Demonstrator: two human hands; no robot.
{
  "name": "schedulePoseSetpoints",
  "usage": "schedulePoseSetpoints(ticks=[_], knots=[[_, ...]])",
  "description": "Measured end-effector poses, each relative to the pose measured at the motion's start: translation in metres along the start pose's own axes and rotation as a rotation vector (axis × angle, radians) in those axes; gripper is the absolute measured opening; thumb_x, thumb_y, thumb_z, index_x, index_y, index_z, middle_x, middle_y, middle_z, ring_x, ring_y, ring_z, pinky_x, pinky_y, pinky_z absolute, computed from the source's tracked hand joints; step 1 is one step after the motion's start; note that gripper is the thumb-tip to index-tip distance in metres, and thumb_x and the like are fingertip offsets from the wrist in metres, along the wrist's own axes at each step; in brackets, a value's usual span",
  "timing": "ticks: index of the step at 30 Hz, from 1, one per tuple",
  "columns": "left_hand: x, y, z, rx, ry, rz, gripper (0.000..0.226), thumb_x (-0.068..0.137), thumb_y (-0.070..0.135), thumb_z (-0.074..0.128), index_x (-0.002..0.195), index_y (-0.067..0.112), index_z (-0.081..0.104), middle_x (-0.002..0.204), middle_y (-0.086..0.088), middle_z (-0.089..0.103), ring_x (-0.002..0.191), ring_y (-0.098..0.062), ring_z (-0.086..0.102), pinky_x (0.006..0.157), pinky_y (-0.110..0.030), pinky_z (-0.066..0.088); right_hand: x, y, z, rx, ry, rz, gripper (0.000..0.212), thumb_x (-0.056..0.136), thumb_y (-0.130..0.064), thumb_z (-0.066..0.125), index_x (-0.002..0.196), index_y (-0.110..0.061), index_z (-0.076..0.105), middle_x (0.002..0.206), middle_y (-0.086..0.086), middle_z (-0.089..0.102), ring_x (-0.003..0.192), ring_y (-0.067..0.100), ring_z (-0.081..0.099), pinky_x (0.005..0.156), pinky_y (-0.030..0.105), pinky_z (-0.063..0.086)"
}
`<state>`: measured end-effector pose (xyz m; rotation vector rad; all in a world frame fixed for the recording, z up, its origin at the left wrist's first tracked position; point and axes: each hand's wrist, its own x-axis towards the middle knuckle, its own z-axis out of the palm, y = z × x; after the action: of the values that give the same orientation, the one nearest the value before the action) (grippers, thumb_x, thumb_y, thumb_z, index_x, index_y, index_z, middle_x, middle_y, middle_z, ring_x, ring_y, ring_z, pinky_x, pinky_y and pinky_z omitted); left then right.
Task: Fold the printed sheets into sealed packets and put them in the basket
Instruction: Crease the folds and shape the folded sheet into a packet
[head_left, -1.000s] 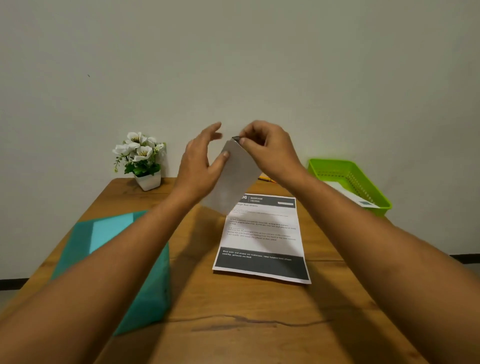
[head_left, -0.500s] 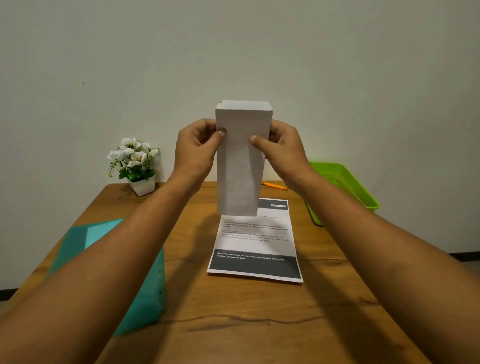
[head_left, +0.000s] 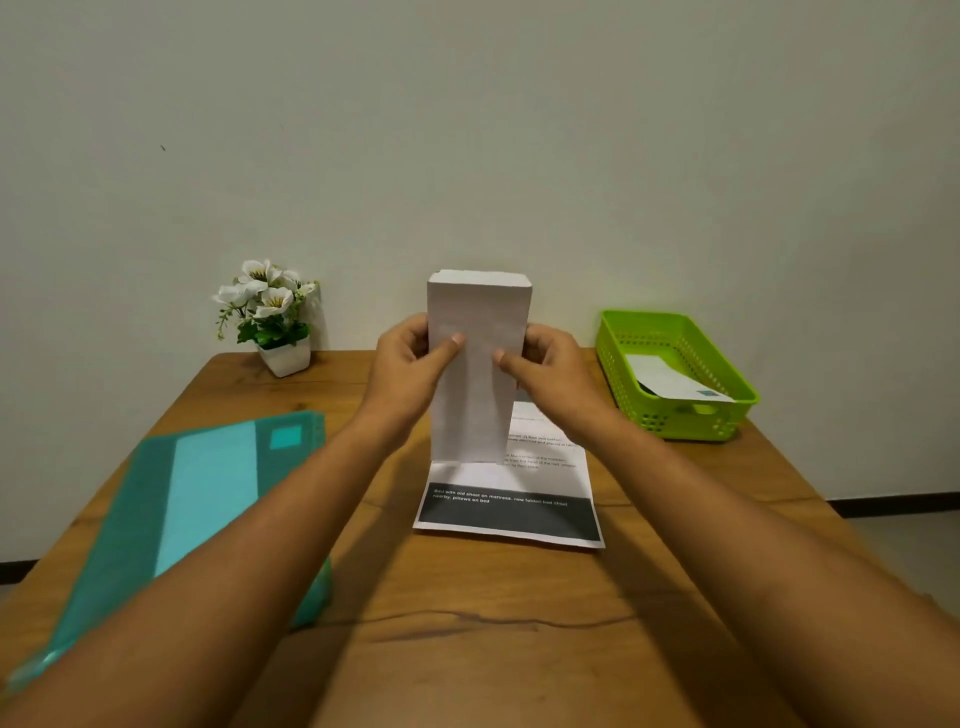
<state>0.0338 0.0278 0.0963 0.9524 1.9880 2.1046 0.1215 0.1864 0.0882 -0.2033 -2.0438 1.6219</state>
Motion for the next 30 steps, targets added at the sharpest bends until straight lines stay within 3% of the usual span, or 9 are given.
schedulePoseSetpoints(ticks=[3,7,10,12,14,18,21,23,30], knots=[[0.007,0.011,-0.002,0.008,-0.018,0.061,0.022,0.100,0.009,0.063,0.119,0.019,0.069,0.114,0.000,0.075,0.105,-0.010,0.071,0.084,-0.022,0.057,0.006,-0.005,-0.003,-0.011,0.023,-0.037,0.018,0.098,-0.002,0.064,0.112,-0.009,0.074,0.106,0.007,0.079,0.100,0.020,0.076,0.088,0.035,0.062],[-0.013,-0.013,-0.004,0.014,-0.059,-0.032,0.021,0.099,0.006,0.063,0.113,0.020,0.071,0.102,0.009,0.078,0.099,-0.005,0.072,0.083,-0.022,0.055,-0.014,0.021,-0.001,-0.080,-0.033,0.048,0.018,0.100,-0.004,0.063,0.096,-0.019,0.072,0.090,-0.006,0.075,0.078,-0.005,0.068,0.070,0.016,0.052],[-0.022,-0.021,-0.007,0.045,-0.064,-0.059,0.021,0.100,0.010,0.064,0.111,0.026,0.069,0.101,0.014,0.077,0.100,-0.003,0.071,0.084,-0.024,0.055,-0.017,0.030,-0.002,-0.147,-0.052,0.072,0.016,0.099,-0.007,0.066,0.091,-0.021,0.069,0.086,-0.002,0.071,0.071,-0.003,0.063,0.067,0.016,0.049],[-0.012,-0.012,-0.010,0.027,-0.035,-0.007,0.024,0.099,0.010,0.065,0.119,0.023,0.065,0.107,0.006,0.076,0.104,-0.009,0.071,0.090,-0.030,0.059,-0.007,0.021,-0.005,-0.112,-0.001,0.050,0.011,0.095,-0.009,0.072,0.096,-0.020,0.068,0.092,0.001,0.074,0.079,0.007,0.069,0.071,0.027,0.056],[0.002,0.004,-0.013,0.044,-0.003,0.079,0.036,0.098,0.011,0.067,0.131,0.023,0.057,0.109,-0.003,0.074,0.105,-0.017,0.071,0.094,-0.034,0.058,0.005,0.003,-0.009,-0.099,0.090,-0.002,0.026,0.089,-0.014,0.078,0.111,-0.022,0.065,0.102,0.005,0.075,0.091,0.018,0.073,0.078,0.039,0.063],[0.023,0.033,-0.019,0.184,-0.013,0.217,0.050,0.098,0.020,0.067,0.143,0.034,0.051,0.123,-0.001,0.067,0.111,-0.016,0.067,0.096,-0.035,0.057,0.016,-0.038,-0.015,-0.159,0.137,-0.154,0.054,0.089,-0.019,0.079,0.132,-0.037,0.053,0.113,-0.002,0.067,0.090,0.017,0.072,0.080,0.032,0.063],[0.027,0.043,-0.018,0.327,-0.065,0.297,0.029,0.098,0.021,0.067,0.126,0.027,0.070,0.120,0.010,0.071,0.111,-0.008,0.066,0.094,-0.042,0.059,0.022,-0.050,-0.014,-0.247,0.112,-0.235,0.028,0.091,-0.018,0.076,0.117,-0.025,0.070,0.109,-0.007,0.071,0.089,0.016,0.072,0.083,0.043,0.063],[0.026,0.045,-0.017,0.414,-0.062,0.328,0.018,0.098,0.021,0.068,0.114,0.024,0.076,0.110,0.013,0.074,0.104,-0.004,0.067,0.088,-0.039,0.059,0.025,-0.052,-0.012,-0.287,0.100,-0.257,0.013,0.092,-0.018,0.073,0.104,-0.022,0.075,0.101,-0.009,0.073,0.092,0.015,0.070,0.084,0.046,0.061],[0.025,0.047,-0.022,0.545,-0.059,0.353,0.016,0.096,0.029,0.070,0.109,0.023,0.078,0.100,0.014,0.075,0.095,-0.002,0.068,0.079,-0.033,0.060,0.027,-0.049,-0.011,-0.278,0.072,-0.229,0.005,0.092,-0.024,0.073,0.095,-0.024,0.077,0.094,-0.006,0.075,0.092,0.016,0.069,0.084,0.047,0.061]])
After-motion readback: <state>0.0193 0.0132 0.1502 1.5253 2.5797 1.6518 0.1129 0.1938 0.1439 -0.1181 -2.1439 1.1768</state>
